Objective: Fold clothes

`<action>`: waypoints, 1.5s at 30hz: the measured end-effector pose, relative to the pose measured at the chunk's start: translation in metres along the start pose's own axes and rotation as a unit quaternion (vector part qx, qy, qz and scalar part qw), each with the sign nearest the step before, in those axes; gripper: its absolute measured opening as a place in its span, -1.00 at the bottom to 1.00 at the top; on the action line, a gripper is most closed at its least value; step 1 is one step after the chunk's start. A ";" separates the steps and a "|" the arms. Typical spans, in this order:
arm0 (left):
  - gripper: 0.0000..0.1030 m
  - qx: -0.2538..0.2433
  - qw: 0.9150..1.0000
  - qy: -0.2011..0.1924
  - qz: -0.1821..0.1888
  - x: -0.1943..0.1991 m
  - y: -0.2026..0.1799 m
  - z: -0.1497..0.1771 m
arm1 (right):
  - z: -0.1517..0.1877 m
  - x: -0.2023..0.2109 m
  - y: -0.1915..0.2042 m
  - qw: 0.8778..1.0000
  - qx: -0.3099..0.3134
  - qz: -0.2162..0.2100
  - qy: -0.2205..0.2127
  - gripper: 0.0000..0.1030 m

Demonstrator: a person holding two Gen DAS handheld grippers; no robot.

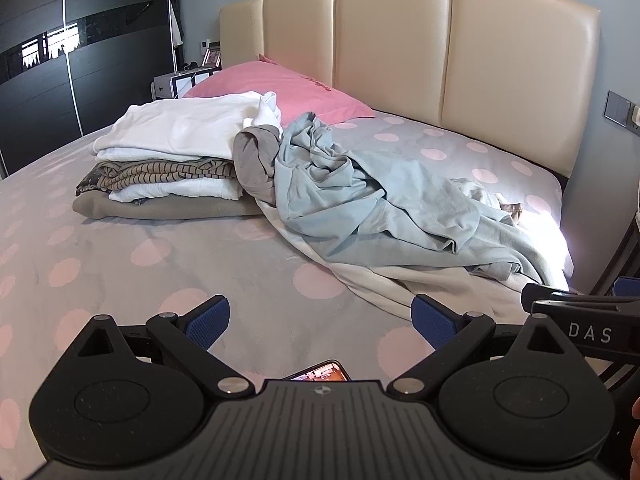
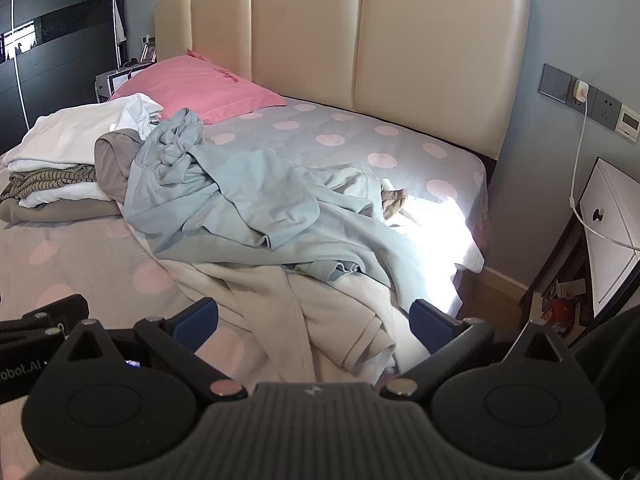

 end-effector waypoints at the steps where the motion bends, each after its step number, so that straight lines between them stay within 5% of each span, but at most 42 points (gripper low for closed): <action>1: 0.93 0.002 1.000 -0.003 0.001 0.001 0.001 -0.001 | 0.000 0.000 0.000 1.000 0.000 0.000 0.000 0.99; 45: 0.89 0.015 1.000 -0.019 0.019 0.009 0.006 -0.007 | -0.006 0.007 0.000 1.000 0.000 0.004 -0.031 0.99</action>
Point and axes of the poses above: each gripper's, at about its wrist camera, not at the fingertips, and x roughly against the way its jaws point, y to its left, z to its underside, the point moved 8 cm from there along -x, roughly the way its jaws point, and after that the axes turned 14 degrees about z, right-handed, at the moved point
